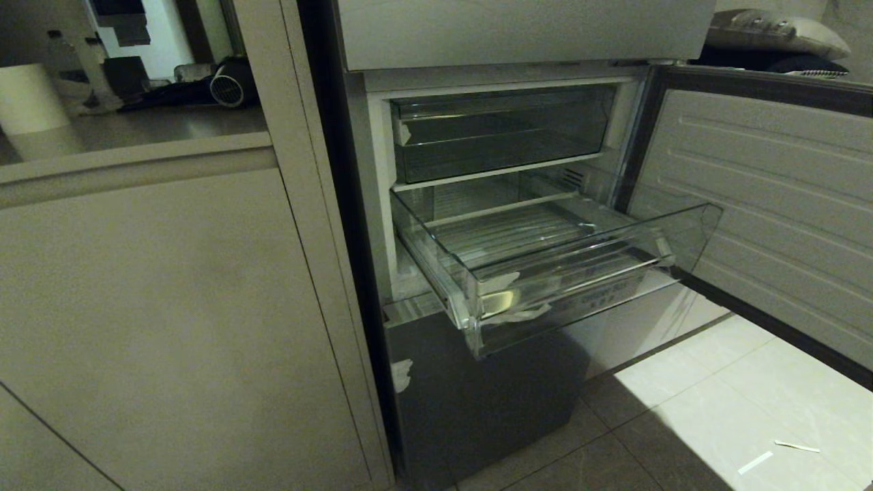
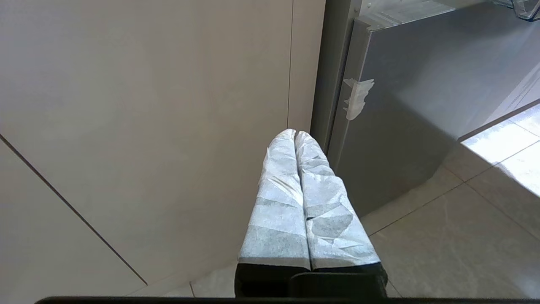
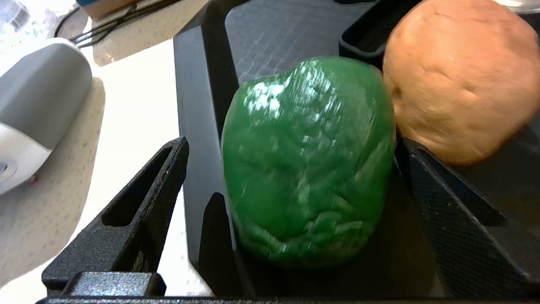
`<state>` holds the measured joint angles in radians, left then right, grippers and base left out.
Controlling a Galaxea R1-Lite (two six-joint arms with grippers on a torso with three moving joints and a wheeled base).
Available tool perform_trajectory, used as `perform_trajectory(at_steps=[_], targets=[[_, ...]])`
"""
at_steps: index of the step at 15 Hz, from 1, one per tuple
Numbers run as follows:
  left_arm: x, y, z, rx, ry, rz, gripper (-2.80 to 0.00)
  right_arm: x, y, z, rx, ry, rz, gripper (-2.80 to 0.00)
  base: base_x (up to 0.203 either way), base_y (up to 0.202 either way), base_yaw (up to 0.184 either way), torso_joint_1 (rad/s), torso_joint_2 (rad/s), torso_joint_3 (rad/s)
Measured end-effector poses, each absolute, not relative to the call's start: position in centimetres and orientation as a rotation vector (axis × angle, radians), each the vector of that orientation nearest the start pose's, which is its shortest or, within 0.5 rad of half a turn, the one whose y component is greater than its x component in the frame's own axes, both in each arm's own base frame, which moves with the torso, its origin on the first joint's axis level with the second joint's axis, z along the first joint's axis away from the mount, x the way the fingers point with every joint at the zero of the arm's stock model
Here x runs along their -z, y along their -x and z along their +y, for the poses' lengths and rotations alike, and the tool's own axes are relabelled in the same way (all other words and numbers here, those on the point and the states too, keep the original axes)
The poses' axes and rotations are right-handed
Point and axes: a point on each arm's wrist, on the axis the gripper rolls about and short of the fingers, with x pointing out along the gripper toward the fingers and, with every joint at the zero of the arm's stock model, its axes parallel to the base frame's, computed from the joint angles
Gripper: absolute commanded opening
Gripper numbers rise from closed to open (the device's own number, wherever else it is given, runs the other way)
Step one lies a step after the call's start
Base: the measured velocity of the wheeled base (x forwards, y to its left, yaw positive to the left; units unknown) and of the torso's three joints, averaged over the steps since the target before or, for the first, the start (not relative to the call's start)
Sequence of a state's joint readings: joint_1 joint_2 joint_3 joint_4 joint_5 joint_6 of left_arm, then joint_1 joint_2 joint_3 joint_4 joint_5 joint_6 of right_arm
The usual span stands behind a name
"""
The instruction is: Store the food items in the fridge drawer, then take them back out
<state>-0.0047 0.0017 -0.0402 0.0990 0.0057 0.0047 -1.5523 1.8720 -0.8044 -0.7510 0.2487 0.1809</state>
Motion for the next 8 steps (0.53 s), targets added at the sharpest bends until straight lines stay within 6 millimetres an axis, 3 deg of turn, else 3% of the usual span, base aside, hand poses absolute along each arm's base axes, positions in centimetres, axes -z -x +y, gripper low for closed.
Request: perform_trajectory(at_steps=[4,5,8], targets=[[-7.64,2.60,0.02,-0.001,-0.005,0.061,-2.80,-13.56,-1.18,-33.98,1.313,-0.417,0.093,0.00,0.000,0.000,0.000,0.000,0.00,0.000],[-7.65,2.60,0.02,-0.001,-0.005,0.060,-2.80,-13.50,-1.18,-34.00,1.312,-0.419,0.094,-2.80,0.000,0.000,0.000,0.000,0.00,0.000],[-7.64,2.60,0.03,-0.001,-0.005,0.061,-2.80,-13.43,-1.18,-34.02,1.311,-0.420,0.095,-2.80,0.000,0.000,0.000,0.000,0.00,0.000]])
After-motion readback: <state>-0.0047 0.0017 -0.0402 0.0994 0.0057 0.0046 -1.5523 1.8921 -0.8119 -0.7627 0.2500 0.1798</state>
